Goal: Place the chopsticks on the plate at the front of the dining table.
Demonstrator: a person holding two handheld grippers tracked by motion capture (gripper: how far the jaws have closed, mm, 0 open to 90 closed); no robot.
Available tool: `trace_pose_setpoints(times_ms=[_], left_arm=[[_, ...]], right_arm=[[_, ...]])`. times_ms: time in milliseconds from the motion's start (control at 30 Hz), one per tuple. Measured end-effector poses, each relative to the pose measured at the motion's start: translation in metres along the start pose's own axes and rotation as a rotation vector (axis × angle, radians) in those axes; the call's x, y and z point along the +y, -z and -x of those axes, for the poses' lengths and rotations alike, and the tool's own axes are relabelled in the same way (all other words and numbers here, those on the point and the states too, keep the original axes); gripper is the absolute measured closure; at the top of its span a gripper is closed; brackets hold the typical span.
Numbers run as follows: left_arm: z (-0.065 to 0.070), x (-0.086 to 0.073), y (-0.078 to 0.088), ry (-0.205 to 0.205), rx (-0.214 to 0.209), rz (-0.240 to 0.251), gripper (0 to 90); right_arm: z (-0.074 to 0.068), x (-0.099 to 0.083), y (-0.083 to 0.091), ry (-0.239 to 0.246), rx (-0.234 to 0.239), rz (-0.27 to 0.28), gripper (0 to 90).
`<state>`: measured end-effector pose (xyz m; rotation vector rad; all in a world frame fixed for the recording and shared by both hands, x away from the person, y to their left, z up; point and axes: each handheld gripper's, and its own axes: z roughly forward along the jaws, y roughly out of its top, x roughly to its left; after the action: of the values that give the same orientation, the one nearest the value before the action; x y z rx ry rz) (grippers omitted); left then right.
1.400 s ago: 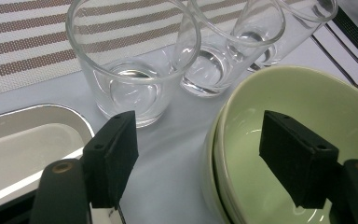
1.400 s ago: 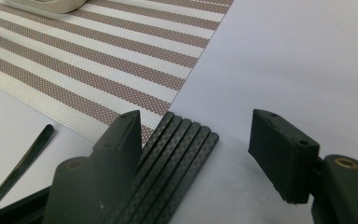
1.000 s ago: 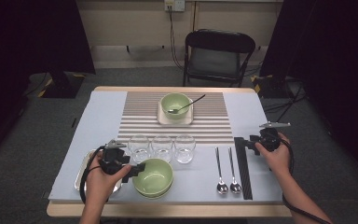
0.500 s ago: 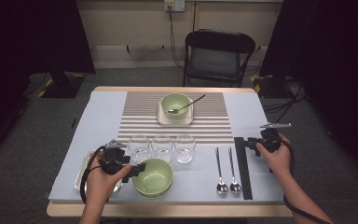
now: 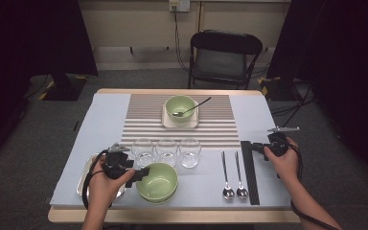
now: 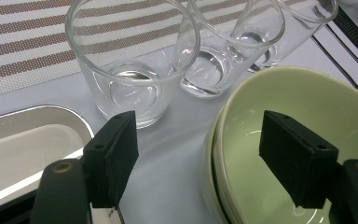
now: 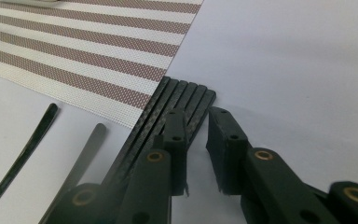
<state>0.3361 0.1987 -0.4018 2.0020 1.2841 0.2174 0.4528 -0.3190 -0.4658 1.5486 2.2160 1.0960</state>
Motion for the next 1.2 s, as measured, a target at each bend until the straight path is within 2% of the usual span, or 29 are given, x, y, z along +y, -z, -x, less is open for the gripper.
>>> trace_pose_setpoints(times_ms=[467,533,833,1000,1200], left_arm=[[0.0,0.0,0.0,0.003,0.002,0.0,28.2],[0.0,0.0,0.0,0.003,0.002,-0.001,28.2],[0.0,0.0,0.001,0.002,0.0,0.002,28.3],[-0.001,0.0,0.001,0.004,0.001,0.002,28.3],[-0.001,0.0,0.002,0.002,0.004,0.001,28.3]], right_arm=[[-0.006,0.004,-0.003,-0.002,-0.016,-0.013,80.9],[-0.006,0.004,-0.004,0.009,-0.037,-0.021,82.1],[-0.008,0.008,-0.006,0.01,-0.058,-0.032,82.5],[-0.006,0.011,-0.008,0.026,-0.076,-0.038,82.7],[-0.002,0.014,-0.011,0.013,-0.085,-0.028,82.6]])
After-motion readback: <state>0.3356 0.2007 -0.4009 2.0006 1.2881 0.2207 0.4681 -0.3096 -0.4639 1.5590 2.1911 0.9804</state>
